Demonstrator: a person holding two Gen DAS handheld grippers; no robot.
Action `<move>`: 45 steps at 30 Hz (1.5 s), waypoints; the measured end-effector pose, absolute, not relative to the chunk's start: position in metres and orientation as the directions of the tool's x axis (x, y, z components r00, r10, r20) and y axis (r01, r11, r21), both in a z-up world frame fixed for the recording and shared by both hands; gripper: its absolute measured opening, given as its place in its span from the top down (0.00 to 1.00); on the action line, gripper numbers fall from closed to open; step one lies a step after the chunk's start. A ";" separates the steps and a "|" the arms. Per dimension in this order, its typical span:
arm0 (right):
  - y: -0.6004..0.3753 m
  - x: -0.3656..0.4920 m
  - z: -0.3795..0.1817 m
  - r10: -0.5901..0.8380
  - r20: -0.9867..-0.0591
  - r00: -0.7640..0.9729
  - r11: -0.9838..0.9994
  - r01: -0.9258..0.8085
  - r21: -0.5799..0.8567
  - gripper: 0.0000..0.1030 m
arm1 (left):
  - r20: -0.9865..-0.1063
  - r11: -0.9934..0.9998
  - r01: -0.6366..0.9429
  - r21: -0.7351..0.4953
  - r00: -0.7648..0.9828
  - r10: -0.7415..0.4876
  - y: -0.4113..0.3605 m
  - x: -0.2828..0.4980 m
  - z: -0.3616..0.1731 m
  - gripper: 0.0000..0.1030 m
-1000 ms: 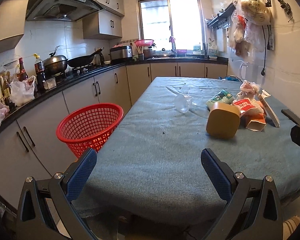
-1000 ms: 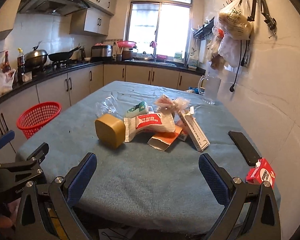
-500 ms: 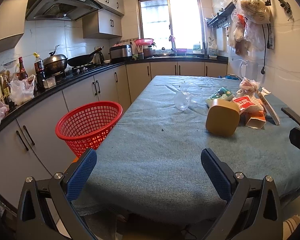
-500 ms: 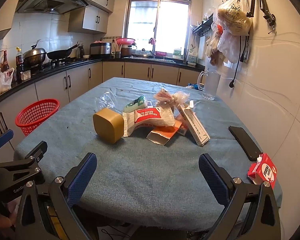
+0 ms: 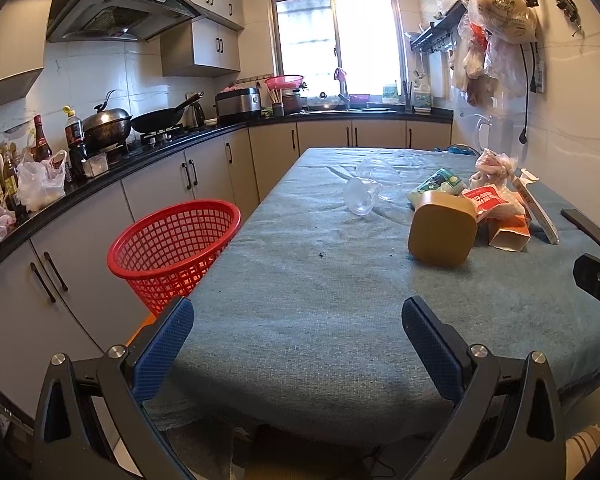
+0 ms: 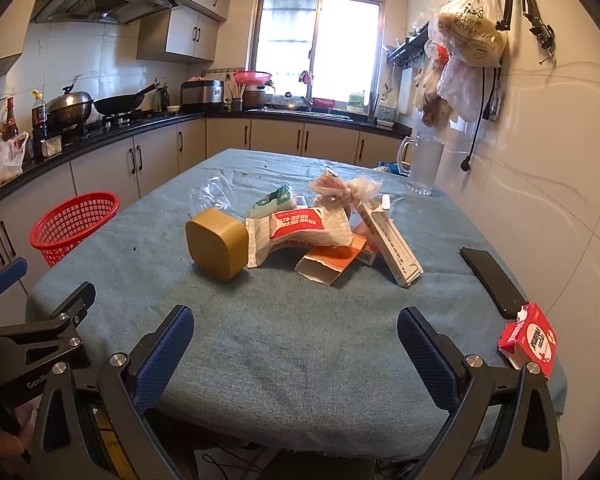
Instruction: Collect trash
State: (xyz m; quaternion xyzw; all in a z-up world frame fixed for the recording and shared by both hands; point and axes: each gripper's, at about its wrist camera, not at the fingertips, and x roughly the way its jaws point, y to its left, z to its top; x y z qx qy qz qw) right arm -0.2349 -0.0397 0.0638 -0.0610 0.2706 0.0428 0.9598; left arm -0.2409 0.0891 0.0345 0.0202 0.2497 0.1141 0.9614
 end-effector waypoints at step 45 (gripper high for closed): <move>-0.171 -0.036 0.039 0.254 -0.743 0.620 0.957 -0.274 0.098 0.07 | -0.675 0.987 0.162 -0.012 0.727 -0.127 0.037 -0.098 0.035 0.00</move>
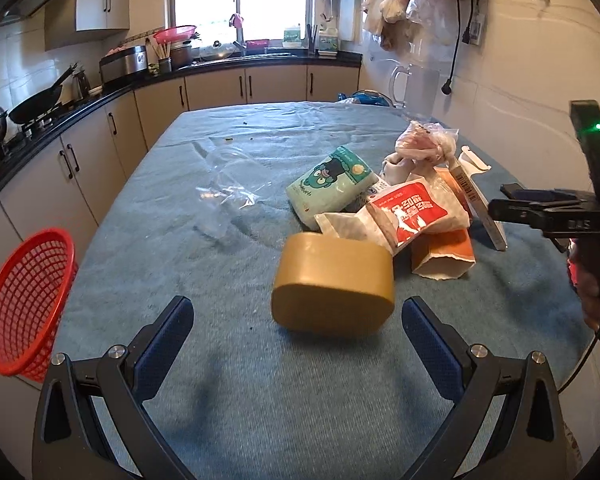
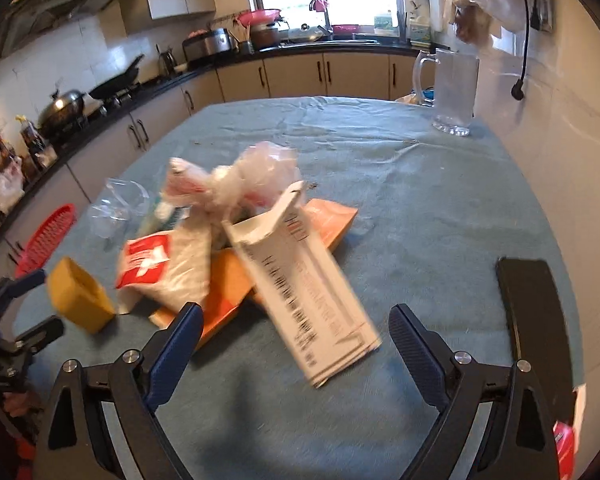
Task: Collect trash
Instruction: 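Grasp the yellow container with the left tool while the right tool grasps the white medicine box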
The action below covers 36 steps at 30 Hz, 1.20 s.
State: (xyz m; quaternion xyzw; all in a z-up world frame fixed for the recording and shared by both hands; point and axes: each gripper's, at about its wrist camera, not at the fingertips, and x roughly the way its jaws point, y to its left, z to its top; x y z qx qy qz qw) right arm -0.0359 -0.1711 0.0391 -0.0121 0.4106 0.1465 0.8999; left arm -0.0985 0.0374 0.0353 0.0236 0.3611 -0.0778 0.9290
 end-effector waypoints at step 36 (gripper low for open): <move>-0.187 -0.072 0.021 0.263 -0.752 0.604 0.965 -0.158 0.211 0.69 | -0.674 0.979 0.184 -0.082 0.714 -0.191 0.048 -0.072 0.029 0.37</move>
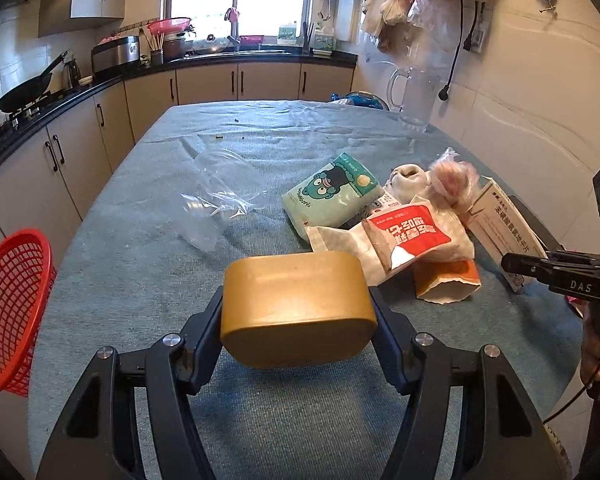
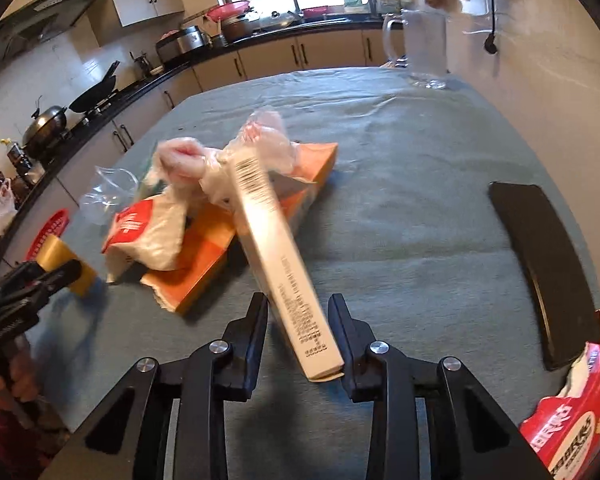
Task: Collect trash
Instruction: 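Grasp the yellow container with the left tool while the right tool grasps the white medicine box, then carry both items to the red basket and release them inside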
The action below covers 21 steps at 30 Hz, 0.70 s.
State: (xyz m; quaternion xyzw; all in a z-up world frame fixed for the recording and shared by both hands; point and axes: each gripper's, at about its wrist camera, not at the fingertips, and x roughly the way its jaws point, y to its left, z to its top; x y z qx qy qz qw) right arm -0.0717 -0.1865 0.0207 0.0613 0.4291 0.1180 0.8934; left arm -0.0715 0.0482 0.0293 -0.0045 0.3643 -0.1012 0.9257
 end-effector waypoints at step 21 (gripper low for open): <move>-0.134 -0.107 0.084 0.479 -0.592 0.649 0.878 -0.337 0.340 0.86 | -0.588 0.978 0.173 -0.117 0.782 -0.208 0.081 -0.095 0.073 0.37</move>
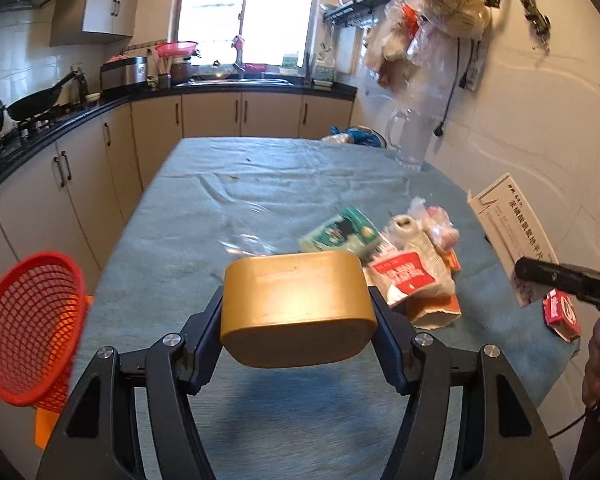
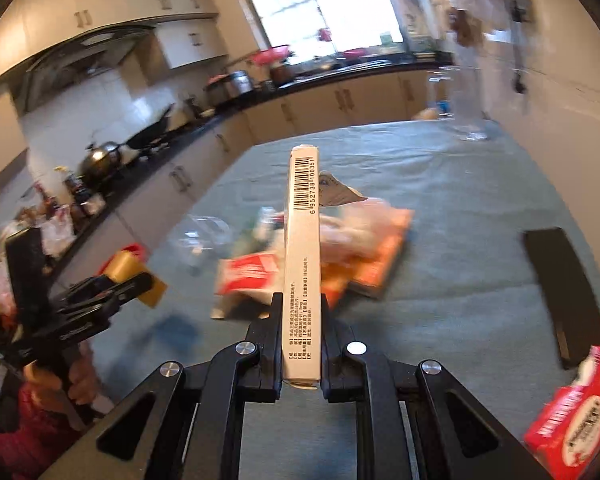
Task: Collect trash
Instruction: 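Carry both items to the red basket and release them inside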
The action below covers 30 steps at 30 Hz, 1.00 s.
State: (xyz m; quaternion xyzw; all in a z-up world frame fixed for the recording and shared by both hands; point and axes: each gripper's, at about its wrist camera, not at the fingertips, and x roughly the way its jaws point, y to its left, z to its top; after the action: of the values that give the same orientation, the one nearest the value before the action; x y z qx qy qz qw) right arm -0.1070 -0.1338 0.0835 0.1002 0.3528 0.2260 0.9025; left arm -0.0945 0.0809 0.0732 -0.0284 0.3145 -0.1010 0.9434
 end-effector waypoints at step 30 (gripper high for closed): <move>0.228 -0.021 0.052 0.688 -0.708 0.155 0.599 -0.673 0.434 0.86 | -0.672 0.952 -0.285 -0.109 0.727 0.141 0.342 -0.109 0.037 0.37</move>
State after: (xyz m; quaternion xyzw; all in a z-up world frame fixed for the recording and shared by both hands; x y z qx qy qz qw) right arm -0.0209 0.2279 0.0516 0.0081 0.4708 0.4479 0.7600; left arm -0.1092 0.3423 0.0369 -0.1030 0.3509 0.1153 0.9236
